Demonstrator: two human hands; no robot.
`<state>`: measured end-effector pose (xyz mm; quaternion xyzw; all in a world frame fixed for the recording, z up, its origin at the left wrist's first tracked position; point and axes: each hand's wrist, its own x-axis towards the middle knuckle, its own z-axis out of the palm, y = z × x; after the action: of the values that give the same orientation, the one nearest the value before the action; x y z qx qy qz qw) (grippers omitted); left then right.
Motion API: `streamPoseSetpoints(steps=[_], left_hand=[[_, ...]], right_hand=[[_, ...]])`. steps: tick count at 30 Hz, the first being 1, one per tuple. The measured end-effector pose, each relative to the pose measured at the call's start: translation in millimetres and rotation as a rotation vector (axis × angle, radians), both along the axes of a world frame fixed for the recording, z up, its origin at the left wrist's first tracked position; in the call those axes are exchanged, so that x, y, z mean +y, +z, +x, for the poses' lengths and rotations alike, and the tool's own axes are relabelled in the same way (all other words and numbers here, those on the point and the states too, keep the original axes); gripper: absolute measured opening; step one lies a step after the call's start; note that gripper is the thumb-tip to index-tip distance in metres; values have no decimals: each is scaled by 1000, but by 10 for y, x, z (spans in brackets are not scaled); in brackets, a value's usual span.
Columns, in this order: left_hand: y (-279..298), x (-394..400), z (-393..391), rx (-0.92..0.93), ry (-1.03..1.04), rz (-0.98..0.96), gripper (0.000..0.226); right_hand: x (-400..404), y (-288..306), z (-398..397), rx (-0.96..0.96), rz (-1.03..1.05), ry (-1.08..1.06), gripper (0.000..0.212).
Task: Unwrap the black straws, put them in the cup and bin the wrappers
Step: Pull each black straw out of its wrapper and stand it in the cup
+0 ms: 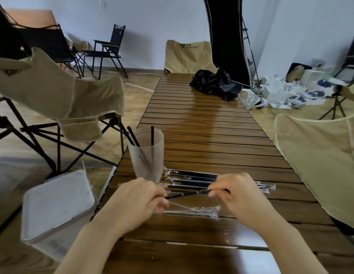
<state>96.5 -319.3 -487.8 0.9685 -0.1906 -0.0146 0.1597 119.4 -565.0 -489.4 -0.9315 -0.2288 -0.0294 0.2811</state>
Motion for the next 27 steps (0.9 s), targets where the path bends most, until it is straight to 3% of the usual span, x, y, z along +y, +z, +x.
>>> streamPoseSetpoints(steps=[5, 9, 16, 21, 27], left_hand=[[-27, -11, 7, -1, -27, 2, 29], [-31, 26, 34, 20, 16, -84, 8], [10, 28, 59, -144, 127, -46, 6], [0, -23, 77, -150, 91, -35, 18], [-36, 9, 69, -110, 65, -98, 15]], right_hand=[[-1, -18, 3, 11, -32, -13, 19], [12, -30, 1, 32, -62, -9, 19], [31, -30, 18, 13, -8, -43, 20], [61, -86, 18, 10, 29, -47, 19], [83, -84, -23, -2, 36, -32, 20]])
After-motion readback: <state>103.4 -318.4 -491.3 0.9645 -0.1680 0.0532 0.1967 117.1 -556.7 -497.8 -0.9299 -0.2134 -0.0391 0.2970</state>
